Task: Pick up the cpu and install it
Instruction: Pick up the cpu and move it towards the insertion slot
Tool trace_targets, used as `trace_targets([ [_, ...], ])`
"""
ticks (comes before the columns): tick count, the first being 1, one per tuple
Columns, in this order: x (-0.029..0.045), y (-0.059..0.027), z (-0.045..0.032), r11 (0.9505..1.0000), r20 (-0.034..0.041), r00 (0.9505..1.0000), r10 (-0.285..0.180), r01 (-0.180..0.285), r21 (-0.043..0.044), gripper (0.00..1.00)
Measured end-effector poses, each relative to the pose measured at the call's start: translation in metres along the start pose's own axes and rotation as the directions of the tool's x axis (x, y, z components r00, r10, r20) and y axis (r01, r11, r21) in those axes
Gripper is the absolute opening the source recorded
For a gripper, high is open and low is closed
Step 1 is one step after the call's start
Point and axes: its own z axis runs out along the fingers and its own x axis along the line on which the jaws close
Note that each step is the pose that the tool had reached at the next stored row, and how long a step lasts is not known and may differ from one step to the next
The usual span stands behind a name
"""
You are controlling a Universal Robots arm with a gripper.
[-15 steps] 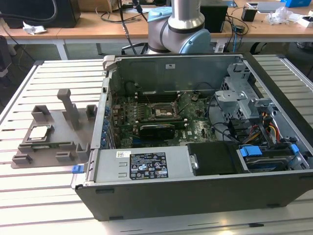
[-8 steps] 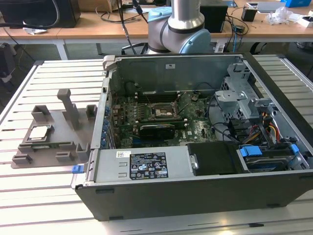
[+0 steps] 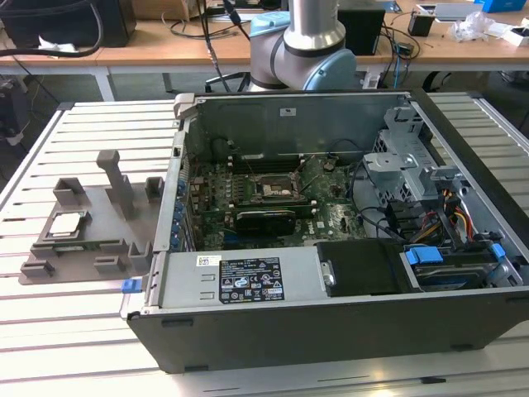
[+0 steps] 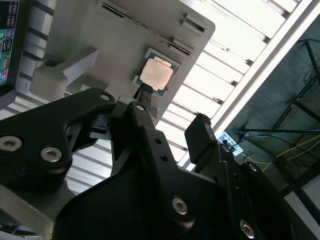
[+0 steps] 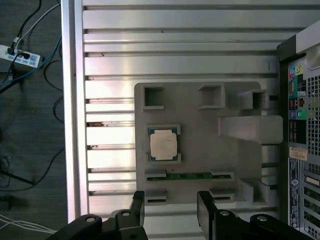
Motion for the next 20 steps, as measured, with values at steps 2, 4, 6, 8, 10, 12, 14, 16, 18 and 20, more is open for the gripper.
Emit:
trace_targets([
  [2,0.0001,0.0,0.0019,1.0,-0.0001,1.0,0.0,0.0,0.0,0.54],
  [4,0.0001,0.0001,0.0043,1.0,-0.0001,1.0,0.0,0.0,0.0,0.54],
  [6,0.0002,0.0001,0.0061,1.0,-0.0001,1.0,0.0,0.0,0.0001,0.54],
  [8,0.0002,0.0001,0.0081,1.0,0.0,1.0,0.0,0.0,0.0,0.54],
  [10,0.0003,0.0002,0.0106,1.0,0.0,1.0,0.0,0.0,0.0,0.54],
  [12,0.0003,0.0002,0.0119,1.0,-0.0001,1.0,0.0,0.0,0.0001,0.54],
  [14,0.0004,0.0002,0.0138,1.0,-0.0001,1.0,0.0,0.0,0.0001,0.54],
  [16,0.0004,0.0002,0.0151,1.0,-0.0001,1.0,0.0,0.0,0.0001,0.54],
  [18,0.0005,0.0003,0.0167,1.0,0.0,1.0,0.0,0.0,0.0,0.54],
  [20,0.0006,0.0003,0.0198,1.0,0.0,1.0,0.0,0.0,0.0,0.54],
])
